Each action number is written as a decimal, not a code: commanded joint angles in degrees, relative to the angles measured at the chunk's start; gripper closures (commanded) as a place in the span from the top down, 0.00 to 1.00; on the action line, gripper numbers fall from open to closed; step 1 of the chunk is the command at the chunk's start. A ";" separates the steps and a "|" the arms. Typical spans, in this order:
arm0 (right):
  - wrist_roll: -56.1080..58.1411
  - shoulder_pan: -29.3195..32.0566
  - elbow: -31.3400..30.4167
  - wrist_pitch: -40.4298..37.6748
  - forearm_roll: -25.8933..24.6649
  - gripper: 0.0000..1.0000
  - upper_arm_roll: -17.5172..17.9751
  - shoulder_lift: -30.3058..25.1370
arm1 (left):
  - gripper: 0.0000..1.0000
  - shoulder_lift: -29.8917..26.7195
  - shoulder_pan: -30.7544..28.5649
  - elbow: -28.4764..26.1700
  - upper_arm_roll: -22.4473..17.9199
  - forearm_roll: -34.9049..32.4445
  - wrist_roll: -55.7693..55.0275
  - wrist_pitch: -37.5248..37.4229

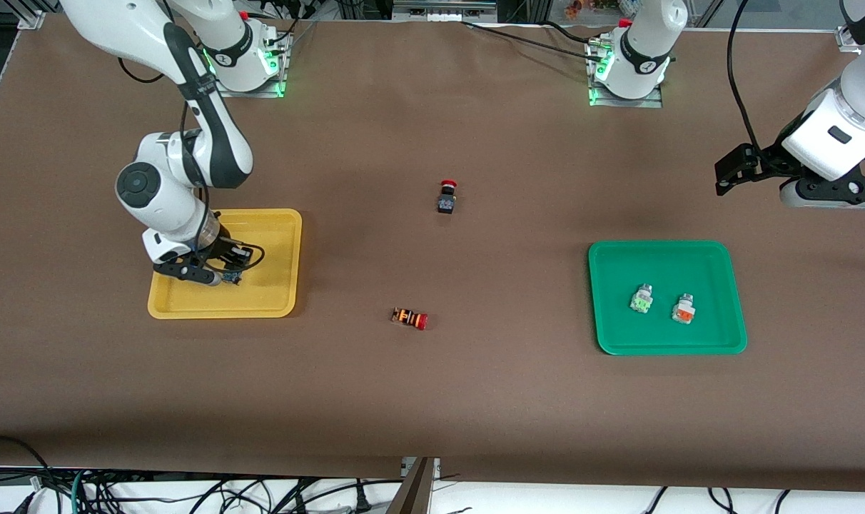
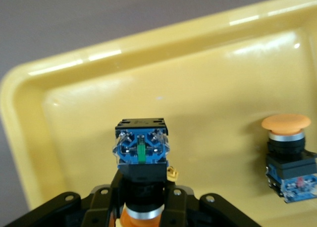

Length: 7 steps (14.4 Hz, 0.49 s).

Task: Place green and yellow buttons in trays
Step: 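Lower the yellow-cap button into the yellow tray and open the right gripper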

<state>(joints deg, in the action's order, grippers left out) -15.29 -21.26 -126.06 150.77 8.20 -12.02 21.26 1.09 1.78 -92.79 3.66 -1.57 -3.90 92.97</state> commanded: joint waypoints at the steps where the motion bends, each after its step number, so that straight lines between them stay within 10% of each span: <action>1: 3.94 -0.19 -1.73 2.51 1.29 0.91 -0.02 -0.96 | 1.00 0.41 0.51 1.47 -0.32 0.69 -0.14 -1.38; 7: 5.53 -0.01 8.61 -9.92 0.85 1.00 -3.44 -1.40 | 1.00 0.41 0.51 1.47 -0.32 0.69 -0.14 -1.38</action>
<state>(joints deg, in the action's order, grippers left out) -12.30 -21.29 -122.79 148.78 8.20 -13.53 20.41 1.09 1.84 -92.78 3.67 -1.57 -3.90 92.97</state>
